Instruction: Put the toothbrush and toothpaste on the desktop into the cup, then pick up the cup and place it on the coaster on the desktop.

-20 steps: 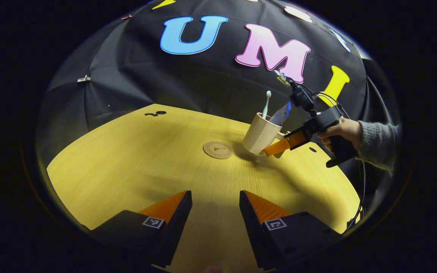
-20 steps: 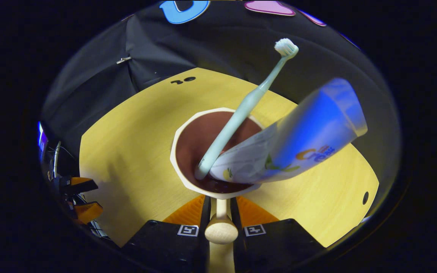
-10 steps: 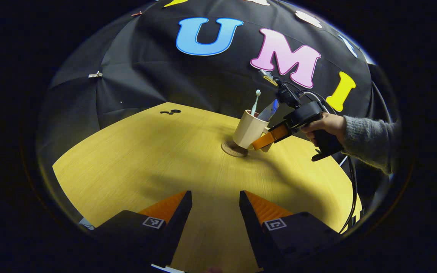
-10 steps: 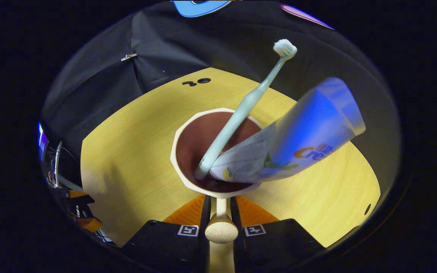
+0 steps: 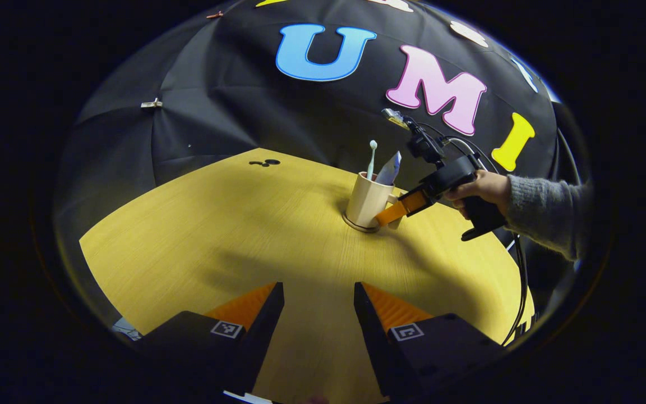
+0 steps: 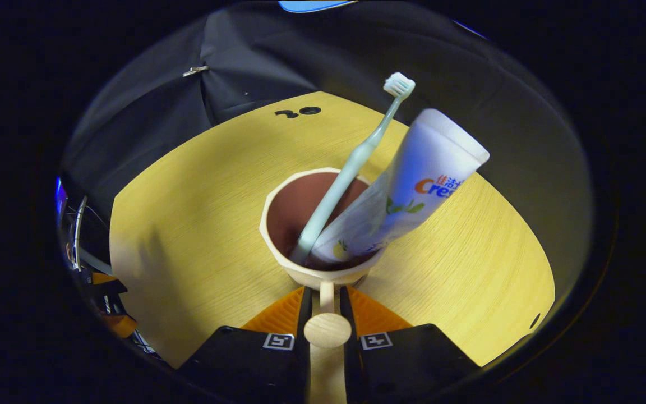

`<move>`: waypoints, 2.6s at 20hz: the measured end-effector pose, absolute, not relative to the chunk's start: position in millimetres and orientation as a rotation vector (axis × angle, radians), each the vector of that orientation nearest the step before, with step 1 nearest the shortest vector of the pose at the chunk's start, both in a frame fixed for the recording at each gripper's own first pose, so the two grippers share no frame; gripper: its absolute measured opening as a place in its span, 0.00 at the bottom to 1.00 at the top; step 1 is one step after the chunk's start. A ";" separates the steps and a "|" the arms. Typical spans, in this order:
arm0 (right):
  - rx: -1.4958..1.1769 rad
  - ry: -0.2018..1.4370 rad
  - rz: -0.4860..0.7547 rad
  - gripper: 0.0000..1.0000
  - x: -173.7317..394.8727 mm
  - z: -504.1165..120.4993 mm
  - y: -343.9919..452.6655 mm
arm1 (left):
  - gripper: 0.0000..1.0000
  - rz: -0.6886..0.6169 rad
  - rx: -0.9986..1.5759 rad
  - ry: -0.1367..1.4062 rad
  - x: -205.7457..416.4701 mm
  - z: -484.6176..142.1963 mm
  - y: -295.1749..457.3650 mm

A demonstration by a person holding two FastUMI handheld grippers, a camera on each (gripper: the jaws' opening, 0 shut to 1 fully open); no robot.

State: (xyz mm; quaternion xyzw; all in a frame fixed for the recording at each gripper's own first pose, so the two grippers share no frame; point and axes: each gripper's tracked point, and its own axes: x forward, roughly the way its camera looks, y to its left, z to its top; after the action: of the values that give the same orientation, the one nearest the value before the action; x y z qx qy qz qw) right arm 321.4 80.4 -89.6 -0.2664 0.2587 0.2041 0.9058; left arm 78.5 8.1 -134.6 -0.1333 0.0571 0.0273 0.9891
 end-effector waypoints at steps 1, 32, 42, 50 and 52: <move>-0.552 0.538 0.420 0.28 321.5 -89.5 79.1 | 0.81 0.054 -0.267 0.116 79.3 -134.2 8.6; -0.417 0.299 0.355 0.99 201.8 10.4 58.6 | 0.98 0.032 -0.011 -0.027 60.0 -14.4 8.4; -0.251 0.016 0.390 0.98 82.8 81.3 73.2 | 0.98 -0.063 0.066 -0.208 6.5 96.8 -39.2; -0.224 -0.128 0.398 0.98 8.3 97.6 73.1 | 0.98 -0.158 0.116 -0.275 -26.0 132.0 -86.7; -0.212 -0.153 0.394 0.98 -3.9 101.2 72.4 | 0.98 -0.167 0.125 -0.283 -34.4 134.6 -93.1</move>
State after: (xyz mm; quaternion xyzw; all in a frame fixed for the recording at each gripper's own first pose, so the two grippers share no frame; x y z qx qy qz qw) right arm -3.9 72.4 101.2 -0.1049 -0.0756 0.1954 0.9722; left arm -34.4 -93.1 134.6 0.0622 -0.1409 -0.0831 0.9846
